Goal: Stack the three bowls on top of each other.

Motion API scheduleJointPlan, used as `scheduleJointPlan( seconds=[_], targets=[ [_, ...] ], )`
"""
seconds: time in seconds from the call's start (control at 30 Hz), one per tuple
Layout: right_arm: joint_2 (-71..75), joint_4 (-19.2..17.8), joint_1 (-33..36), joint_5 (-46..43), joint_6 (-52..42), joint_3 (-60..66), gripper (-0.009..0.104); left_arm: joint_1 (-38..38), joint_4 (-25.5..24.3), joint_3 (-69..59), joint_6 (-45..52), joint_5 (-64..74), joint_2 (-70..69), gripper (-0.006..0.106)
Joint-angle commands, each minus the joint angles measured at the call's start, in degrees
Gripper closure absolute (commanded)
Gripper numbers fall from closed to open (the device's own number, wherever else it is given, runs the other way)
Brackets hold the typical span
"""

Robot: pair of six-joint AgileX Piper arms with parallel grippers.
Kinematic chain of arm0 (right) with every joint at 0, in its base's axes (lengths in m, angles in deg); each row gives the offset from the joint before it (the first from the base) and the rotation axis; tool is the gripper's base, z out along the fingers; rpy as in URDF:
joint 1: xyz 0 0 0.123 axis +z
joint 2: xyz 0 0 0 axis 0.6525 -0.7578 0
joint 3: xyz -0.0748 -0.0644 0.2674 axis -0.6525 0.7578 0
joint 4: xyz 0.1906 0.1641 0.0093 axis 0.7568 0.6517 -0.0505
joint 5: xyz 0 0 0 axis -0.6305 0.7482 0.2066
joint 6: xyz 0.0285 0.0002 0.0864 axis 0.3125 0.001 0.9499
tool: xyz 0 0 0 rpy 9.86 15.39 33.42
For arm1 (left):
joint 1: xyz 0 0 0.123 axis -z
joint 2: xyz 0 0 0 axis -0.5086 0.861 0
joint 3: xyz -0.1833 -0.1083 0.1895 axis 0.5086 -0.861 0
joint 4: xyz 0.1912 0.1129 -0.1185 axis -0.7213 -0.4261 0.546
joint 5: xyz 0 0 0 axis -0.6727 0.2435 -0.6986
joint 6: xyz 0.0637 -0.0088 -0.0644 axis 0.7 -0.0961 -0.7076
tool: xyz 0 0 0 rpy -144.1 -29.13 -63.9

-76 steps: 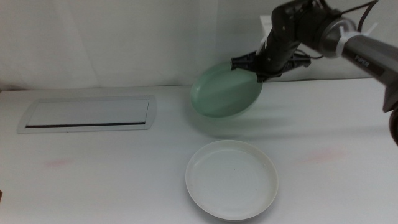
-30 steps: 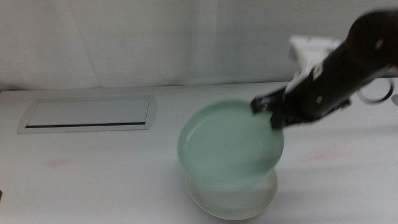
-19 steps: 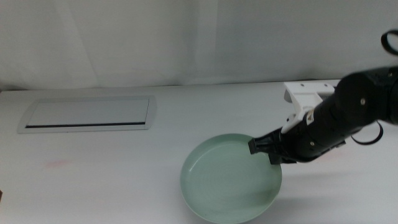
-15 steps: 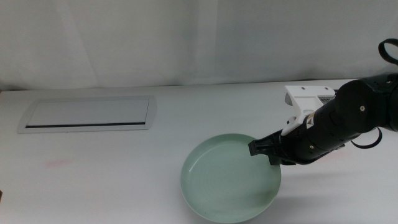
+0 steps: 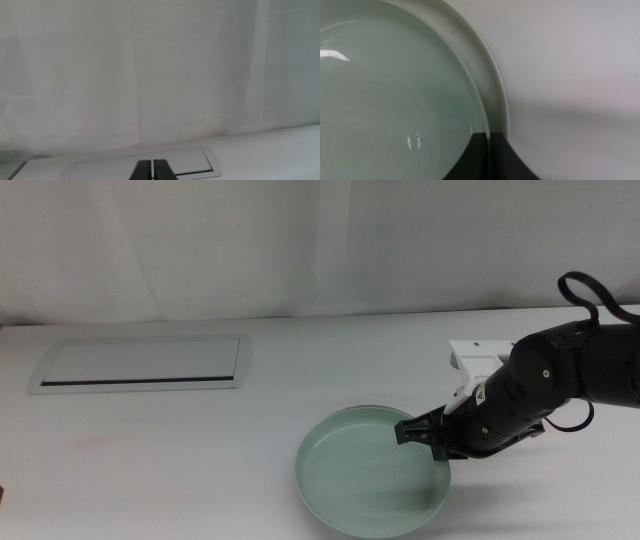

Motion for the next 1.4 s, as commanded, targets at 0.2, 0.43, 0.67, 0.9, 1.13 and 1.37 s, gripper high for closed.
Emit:
scheduleJointPlan(
  seconds=[0.2, 0.43, 0.67, 0.9, 1.13, 1.37],
  targets=[
    [-0.34, -9.04, 0.03, 1.05, 6.11, 0.26, 0.097, -0.3, 0.32, -2.26, 1.15, -0.17, -2.22, 0.103],
    [-0.57, -8.23, 0.03, -0.38, 6.11, 0.26, 0.097, -0.3, 0.32, -2.26, 1.05, 0.92, -2.22, 0.103],
    [-0.57, -7.63, 0.03, -1.74, 5.99, 0.26, 0.05, -0.3, 0.32, -2.26, 1.05, 1.05, -2.22, 0.103],
    [-0.36, -7.42, 0.03, -1.95, 5.76, -0.08, -0.008, -0.3, 0.32, -2.26, 1.05, 1.05, -2.22, 0.103],
    [5.15, -14.78, -0.94, -1.79, 5.44, -4.75, -0.008, -0.3, 0.32, -2.26, 1.05, 1.05, -2.22, 0.103],
    [13.97, -20.4, -13.54, 4.05, 0.35, -13.57, -0.007, -0.3, 0.32, -2.26, 1.05, 1.05, -2.22, 0.103]
  ],
)
